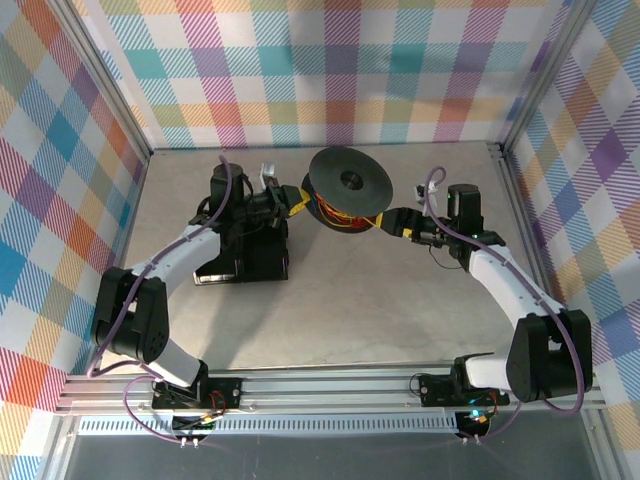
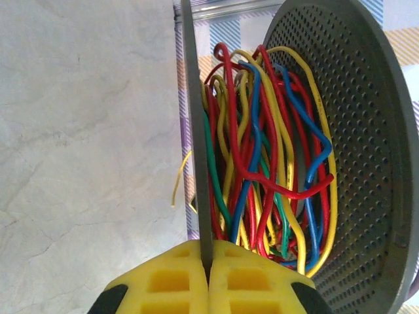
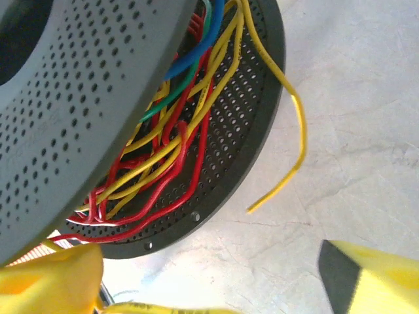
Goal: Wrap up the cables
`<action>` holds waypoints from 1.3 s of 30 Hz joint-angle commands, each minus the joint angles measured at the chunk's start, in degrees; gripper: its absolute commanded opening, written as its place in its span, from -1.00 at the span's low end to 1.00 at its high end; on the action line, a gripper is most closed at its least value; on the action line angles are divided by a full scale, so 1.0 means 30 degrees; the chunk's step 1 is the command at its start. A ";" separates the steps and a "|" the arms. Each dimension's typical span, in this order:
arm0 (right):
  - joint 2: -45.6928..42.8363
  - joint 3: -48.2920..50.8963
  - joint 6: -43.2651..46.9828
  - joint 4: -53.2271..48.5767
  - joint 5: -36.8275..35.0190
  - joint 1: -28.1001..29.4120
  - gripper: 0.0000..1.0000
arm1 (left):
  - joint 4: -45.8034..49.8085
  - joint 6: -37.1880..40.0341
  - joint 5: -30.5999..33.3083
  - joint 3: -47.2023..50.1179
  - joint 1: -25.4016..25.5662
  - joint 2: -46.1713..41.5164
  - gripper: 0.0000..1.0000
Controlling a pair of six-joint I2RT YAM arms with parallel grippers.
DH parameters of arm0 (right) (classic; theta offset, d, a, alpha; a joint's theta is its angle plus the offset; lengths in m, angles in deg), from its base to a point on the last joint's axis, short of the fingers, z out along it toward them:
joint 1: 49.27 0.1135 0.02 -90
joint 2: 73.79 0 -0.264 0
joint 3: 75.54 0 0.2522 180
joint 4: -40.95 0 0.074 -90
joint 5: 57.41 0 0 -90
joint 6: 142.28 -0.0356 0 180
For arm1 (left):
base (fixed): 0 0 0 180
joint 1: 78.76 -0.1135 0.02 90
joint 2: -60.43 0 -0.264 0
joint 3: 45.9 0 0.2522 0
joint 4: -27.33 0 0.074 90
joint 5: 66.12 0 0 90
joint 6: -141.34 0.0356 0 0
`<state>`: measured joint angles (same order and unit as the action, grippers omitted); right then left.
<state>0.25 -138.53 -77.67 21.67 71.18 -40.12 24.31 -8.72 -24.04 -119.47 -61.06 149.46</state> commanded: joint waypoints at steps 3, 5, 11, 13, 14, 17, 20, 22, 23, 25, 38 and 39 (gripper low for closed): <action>-0.1384 0.0900 -0.2229 0.1476 -0.0503 -0.0008 0.85 | -0.4025 -0.1333 -0.0834 0.0238 -0.0057 -0.0191 -1.00; -0.1760 0.1518 -0.3212 0.2378 -0.1023 -0.0145 0.87 | -0.4265 -0.1588 -0.0841 0.0393 -0.0064 -0.0159 -1.00; -0.2608 0.3103 -0.5729 0.8241 0.1877 -0.0120 0.98 | -0.4742 -0.2080 -0.0437 0.0858 -0.0039 -0.0075 -1.00; -0.2811 0.2579 -0.5148 0.6666 0.1979 -0.0119 0.98 | -0.4993 -0.2277 -0.0242 0.1003 -0.0038 -0.0037 -1.00; -0.2999 0.2191 -0.4529 0.4899 0.1275 -0.0118 0.98 | -0.5010 -0.2285 -0.0133 0.1009 -0.0039 -0.0026 -1.00; -0.3816 0.1398 -0.2578 -0.1011 -0.3085 -0.0133 0.98 | -0.5306 -0.2443 0.0317 0.1258 -0.0011 -0.0063 -1.00; -0.4991 0.2036 -0.2438 -0.2549 -0.5238 -0.0207 0.98 | -0.5504 -0.2352 0.0690 0.1469 0.0162 -0.0004 -1.00; -0.5668 0.2400 -0.2467 -0.3098 -0.6026 -0.0222 0.98 | -0.5793 -0.2268 0.1040 0.1568 0.0489 0.0152 -1.00; -0.5832 0.2513 -0.2487 -0.3308 -0.6245 -0.0236 0.98 | -0.6096 -0.2263 0.1206 0.1563 0.0672 0.0322 -1.00; -0.5980 0.2714 -0.2421 -0.3346 -0.6261 -0.0352 0.99 | -0.6228 -0.2157 0.1618 0.1459 0.1157 0.0841 -1.00; -0.4063 0.2982 -0.2417 -0.2795 -0.4484 -0.0807 0.93 | 0.1261 0.5723 0.7236 -0.0362 0.3467 0.3097 -1.00; -0.4015 0.2992 -0.2400 -0.2803 -0.4450 -0.0850 0.93 | 0.1404 0.5890 0.7434 -0.0367 0.3556 0.3281 -1.00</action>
<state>-11.99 -130.10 -85.89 13.62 56.38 -42.03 27.98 1.95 -5.81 -117.17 -50.99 159.19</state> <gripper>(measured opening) 0.964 0.040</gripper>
